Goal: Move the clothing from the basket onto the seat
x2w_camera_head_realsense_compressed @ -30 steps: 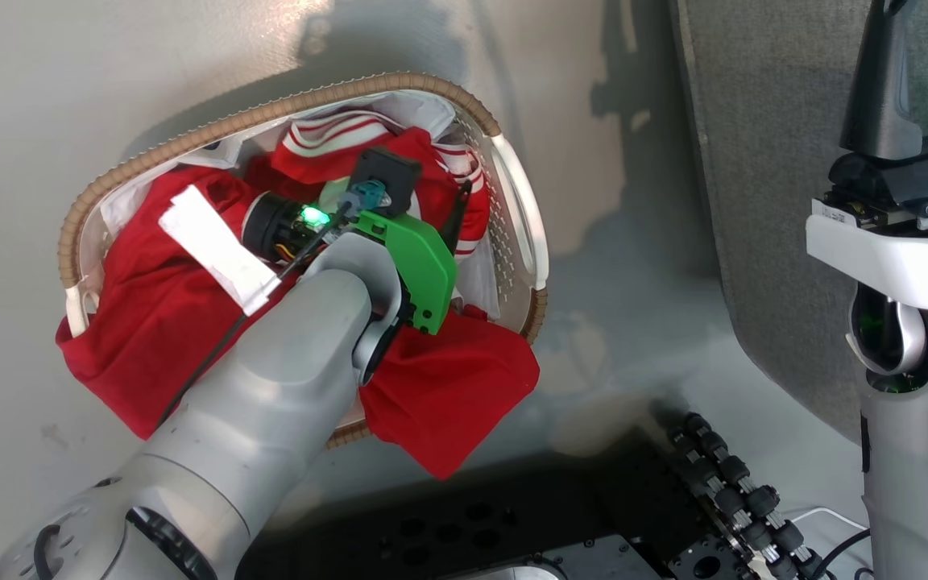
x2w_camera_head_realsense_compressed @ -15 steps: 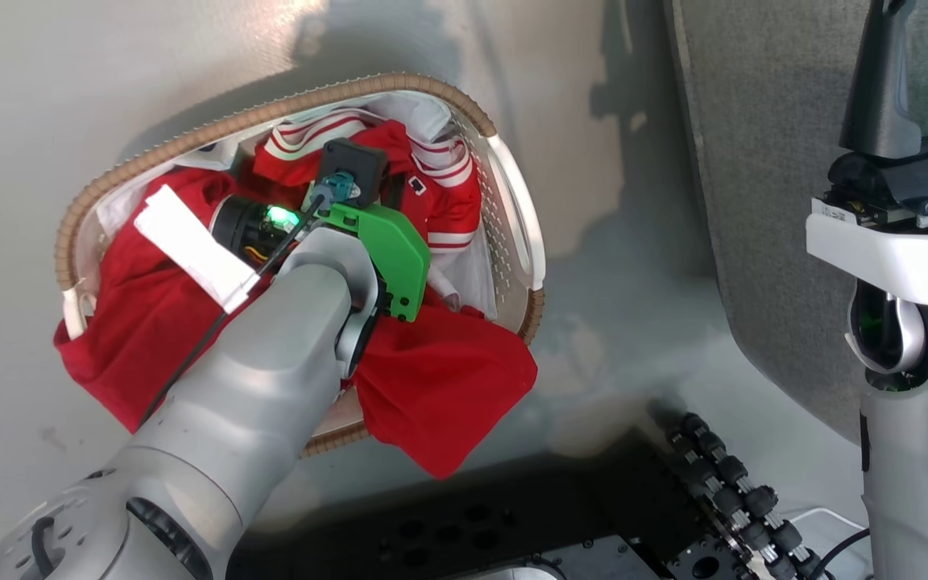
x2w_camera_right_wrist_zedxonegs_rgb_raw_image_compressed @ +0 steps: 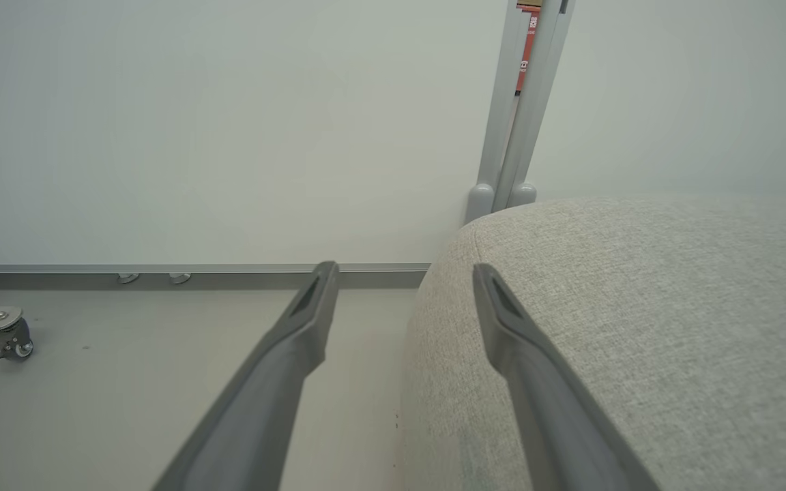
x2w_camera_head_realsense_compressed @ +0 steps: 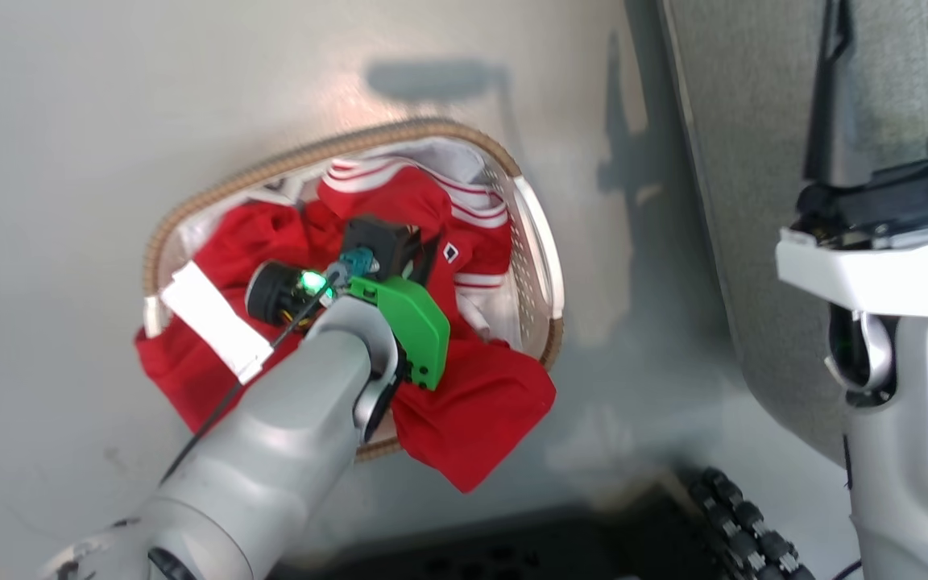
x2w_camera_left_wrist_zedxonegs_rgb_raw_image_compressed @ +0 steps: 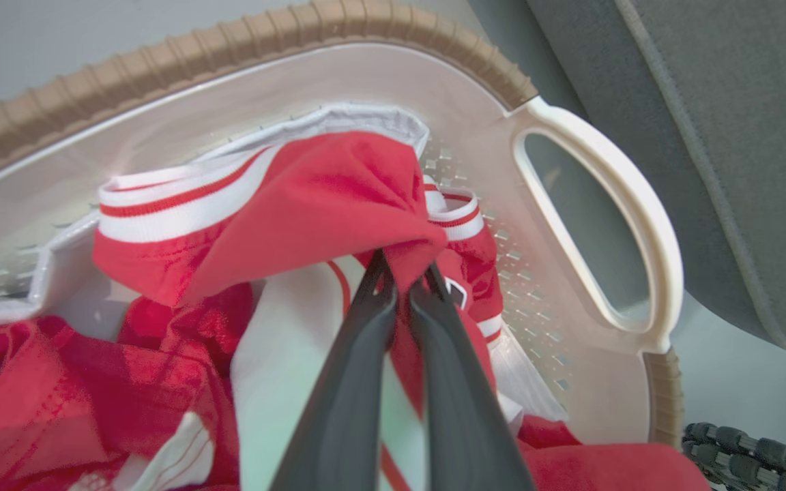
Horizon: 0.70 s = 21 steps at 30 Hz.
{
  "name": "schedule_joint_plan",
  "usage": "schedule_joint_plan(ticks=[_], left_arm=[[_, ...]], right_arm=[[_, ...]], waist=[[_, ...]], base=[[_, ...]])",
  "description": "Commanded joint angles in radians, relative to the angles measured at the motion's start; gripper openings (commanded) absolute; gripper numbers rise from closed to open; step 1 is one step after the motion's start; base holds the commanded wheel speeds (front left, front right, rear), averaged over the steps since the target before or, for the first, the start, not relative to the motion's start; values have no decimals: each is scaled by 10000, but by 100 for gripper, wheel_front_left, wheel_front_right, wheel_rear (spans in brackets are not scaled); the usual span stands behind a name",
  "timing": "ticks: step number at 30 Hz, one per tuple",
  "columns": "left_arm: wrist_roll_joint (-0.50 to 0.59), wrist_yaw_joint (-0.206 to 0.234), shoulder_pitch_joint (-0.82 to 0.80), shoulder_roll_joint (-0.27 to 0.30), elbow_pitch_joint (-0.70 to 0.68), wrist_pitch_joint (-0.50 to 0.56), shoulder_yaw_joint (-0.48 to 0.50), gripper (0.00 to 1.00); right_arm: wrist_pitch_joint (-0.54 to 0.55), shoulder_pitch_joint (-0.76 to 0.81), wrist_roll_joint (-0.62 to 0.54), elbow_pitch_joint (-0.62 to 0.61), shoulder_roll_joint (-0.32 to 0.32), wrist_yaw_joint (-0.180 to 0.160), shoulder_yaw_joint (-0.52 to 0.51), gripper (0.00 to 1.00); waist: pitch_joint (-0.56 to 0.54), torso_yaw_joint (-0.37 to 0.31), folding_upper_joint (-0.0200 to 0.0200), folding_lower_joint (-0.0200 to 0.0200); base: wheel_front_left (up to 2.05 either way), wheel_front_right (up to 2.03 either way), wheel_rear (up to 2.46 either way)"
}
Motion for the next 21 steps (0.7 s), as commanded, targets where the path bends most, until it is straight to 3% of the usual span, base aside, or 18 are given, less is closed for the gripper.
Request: schedule_joint_plan(ticks=[1, 4, 12, 21], left_arm=[[-27, -66, 267, 39, -72, -67, 68, 0], [386, 23, 441, 72, -358, -92, 250, 0], [1967, 642, 1681, 872, -1971, -82, 1198, 0], [3139, 784, 2652, 1910, -4022, -84, 2152, 0]], right_arm=[[-19, 220, -104, 112, -36, -10, 45, 100], [-18, 466, -281, 379, -39, -10, 62, 100], [-19, 1317, -455, 1106, -39, -12, 164, 100], [-19, 2462, -498, 1786, -40, -12, 307, 100]], waist=[[-1049, 501, -1, 0], [-1781, 704, -1, 0], [-3773, 1034, -1, 0], [-5870, 1267, -1, 0]], base=[[0, 0, 0], [0, 0, 0], [0, 0, 0], [0, 0, 0]])
